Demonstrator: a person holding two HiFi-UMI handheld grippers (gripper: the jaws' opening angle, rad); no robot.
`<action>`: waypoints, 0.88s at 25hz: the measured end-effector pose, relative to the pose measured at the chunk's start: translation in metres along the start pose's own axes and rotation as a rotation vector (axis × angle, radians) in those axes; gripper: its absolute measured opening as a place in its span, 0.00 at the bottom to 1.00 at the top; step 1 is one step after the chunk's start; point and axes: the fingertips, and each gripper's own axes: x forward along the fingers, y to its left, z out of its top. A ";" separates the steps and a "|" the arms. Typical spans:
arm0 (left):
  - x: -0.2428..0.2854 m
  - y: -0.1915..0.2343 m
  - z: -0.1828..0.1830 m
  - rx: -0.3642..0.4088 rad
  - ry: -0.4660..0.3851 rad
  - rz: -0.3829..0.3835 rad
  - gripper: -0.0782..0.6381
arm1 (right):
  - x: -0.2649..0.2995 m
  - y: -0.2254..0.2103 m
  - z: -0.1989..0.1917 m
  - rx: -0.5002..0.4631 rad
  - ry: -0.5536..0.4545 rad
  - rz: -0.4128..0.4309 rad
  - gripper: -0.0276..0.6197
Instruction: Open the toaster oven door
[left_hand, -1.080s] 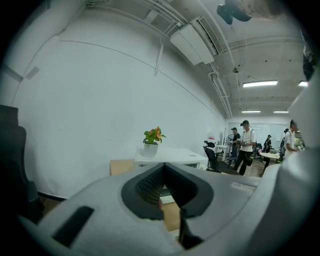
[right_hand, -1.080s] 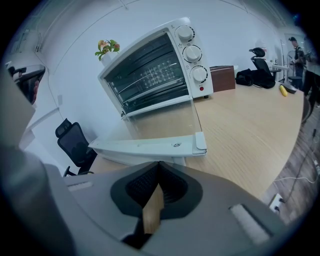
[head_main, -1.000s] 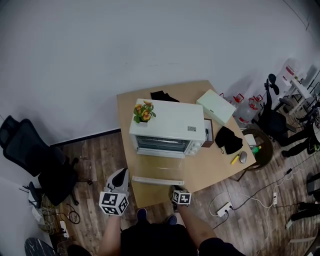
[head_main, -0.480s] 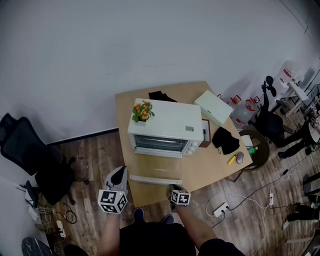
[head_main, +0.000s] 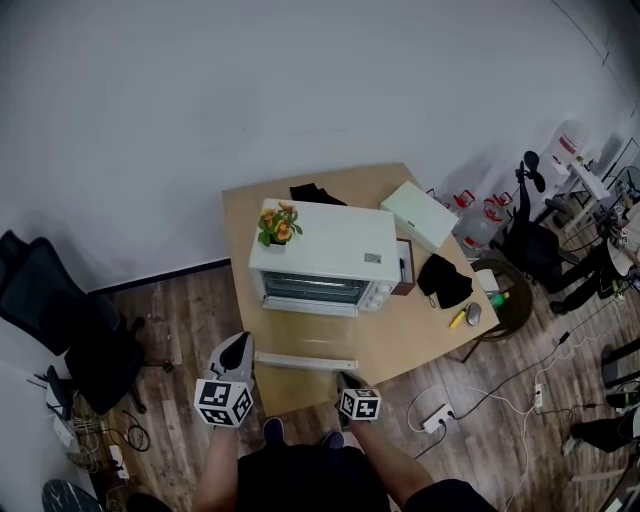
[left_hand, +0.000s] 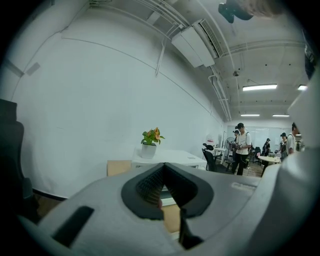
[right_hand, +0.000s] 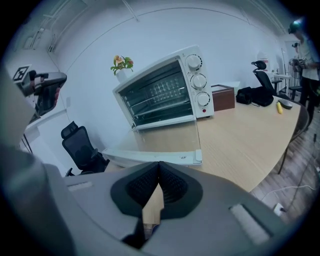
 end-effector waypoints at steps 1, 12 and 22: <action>0.001 0.000 0.000 0.009 0.001 0.002 0.11 | -0.002 0.000 0.004 0.006 -0.013 0.001 0.06; 0.009 -0.008 -0.006 0.001 0.004 -0.019 0.11 | -0.018 -0.021 0.040 0.028 -0.109 -0.047 0.06; 0.013 -0.010 -0.008 0.025 0.015 -0.014 0.11 | -0.055 0.020 0.142 -0.198 -0.297 -0.021 0.06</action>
